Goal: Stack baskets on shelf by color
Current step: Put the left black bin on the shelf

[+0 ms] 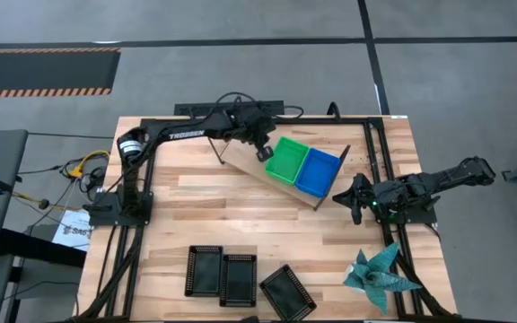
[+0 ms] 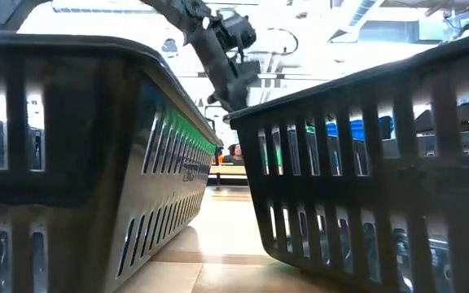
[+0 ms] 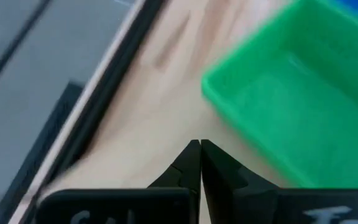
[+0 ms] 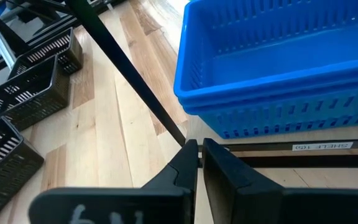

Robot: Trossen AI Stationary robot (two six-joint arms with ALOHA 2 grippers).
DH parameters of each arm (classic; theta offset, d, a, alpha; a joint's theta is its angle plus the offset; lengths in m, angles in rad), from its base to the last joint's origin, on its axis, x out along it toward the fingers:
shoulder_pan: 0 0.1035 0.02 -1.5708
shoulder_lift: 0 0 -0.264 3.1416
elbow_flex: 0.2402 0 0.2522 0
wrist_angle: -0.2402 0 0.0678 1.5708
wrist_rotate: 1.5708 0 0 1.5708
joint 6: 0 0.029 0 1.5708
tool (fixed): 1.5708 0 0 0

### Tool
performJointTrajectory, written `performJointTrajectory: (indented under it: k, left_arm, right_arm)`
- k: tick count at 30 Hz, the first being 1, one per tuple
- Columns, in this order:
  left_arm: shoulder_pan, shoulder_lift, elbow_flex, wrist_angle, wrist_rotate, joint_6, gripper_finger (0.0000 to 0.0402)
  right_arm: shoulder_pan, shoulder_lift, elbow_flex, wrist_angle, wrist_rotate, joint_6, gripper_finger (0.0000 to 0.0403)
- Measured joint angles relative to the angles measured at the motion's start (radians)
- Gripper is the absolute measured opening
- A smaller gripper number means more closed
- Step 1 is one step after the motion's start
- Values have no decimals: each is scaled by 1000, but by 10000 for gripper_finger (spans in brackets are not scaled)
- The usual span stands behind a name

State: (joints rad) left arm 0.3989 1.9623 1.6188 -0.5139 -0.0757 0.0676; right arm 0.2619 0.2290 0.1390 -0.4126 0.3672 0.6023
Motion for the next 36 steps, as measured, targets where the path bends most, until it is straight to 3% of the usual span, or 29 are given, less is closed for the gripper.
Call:
performJointTrajectory:
  k: [6,10,17,22,27,32,36]
  left_arm:
    - [-96,-149,73,-373,8,-3,0]
    - [-237,-274,51,-504,-57,-47,0]
    - [-527,-441,-135,-525,-175,-257,23]
    - [-772,-475,-338,-507,-106,-442,88]
    - [-993,-470,-503,-377,-70,-627,170]
    - [-1121,-470,-520,-270,-100,-750,231]
    - [-1166,-470,-515,-149,-154,-774,247]
  right_arm:
    - [0,0,0,0,0,0,50]
    - [0,0,0,-1,0,0,50]
    - [0,0,0,-1,0,-5,50]
    - [0,0,0,-1,0,0,50]
    - [0,0,0,-1,0,0,50]
    - [0,0,0,0,0,1,50]
    - [0,0,0,0,0,31,50]
